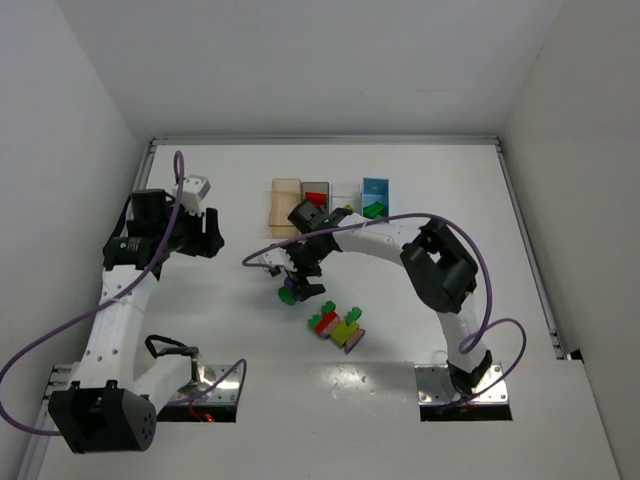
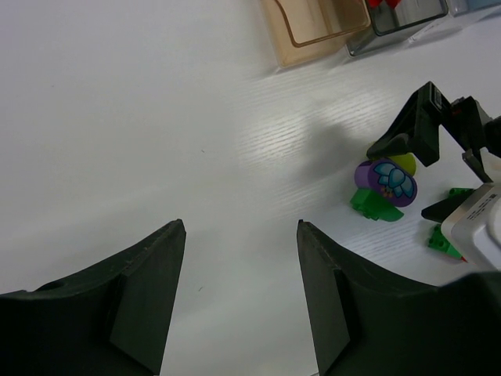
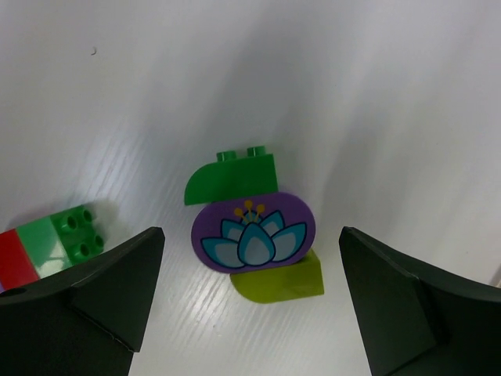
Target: Sort the legos into containers by color
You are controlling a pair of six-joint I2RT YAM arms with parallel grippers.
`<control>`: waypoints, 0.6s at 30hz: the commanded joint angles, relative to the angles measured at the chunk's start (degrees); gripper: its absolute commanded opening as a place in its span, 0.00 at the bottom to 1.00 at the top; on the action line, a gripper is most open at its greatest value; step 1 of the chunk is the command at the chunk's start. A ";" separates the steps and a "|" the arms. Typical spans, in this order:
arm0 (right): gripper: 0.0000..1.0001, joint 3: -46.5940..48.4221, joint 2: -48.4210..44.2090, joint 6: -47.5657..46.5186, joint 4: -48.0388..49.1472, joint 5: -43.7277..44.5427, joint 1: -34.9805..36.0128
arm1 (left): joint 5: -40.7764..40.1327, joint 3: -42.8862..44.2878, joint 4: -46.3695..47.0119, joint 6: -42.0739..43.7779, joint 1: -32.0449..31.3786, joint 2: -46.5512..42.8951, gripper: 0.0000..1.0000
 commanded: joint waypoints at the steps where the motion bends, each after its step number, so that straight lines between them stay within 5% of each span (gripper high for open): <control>1: 0.94 1.49 0.86 2.20 4.64 0.30 1.51 | 0.78 -0.62 1.66 0.60 1.28 -0.09 0.65; 18: 0.87 0.70 3.23 1.67 4.03 1.36 2.04 | 1.92 -1.15 2.18 1.66 1.81 0.97 0.65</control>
